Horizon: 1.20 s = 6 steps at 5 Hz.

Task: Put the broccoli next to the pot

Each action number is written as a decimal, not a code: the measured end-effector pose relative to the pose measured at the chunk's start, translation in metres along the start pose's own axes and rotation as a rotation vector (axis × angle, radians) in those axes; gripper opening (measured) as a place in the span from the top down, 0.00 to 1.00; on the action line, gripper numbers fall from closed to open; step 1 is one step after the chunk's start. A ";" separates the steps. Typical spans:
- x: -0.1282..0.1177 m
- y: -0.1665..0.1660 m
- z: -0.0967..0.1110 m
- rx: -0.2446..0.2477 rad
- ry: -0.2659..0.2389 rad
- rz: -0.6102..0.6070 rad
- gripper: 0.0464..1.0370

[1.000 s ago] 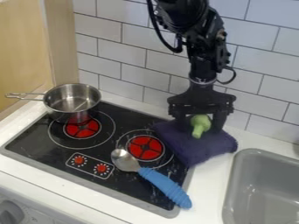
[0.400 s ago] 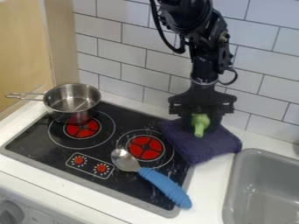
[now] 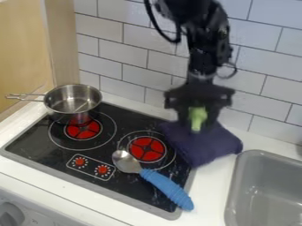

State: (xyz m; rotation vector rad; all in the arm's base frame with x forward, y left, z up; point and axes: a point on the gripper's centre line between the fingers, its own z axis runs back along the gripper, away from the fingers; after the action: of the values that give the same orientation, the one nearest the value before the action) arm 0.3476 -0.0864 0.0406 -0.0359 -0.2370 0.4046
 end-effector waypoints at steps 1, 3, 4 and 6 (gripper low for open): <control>-0.002 0.010 0.019 -0.025 -0.016 0.048 0.46; -0.018 0.085 0.030 -0.025 -0.008 0.351 0.46; -0.026 0.117 0.022 -0.001 0.005 0.487 0.46; -0.023 0.144 0.017 0.020 -0.023 0.624 0.46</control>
State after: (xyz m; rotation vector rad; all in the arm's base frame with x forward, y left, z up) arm 0.2673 0.0368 0.0403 -0.0859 -0.2422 1.0287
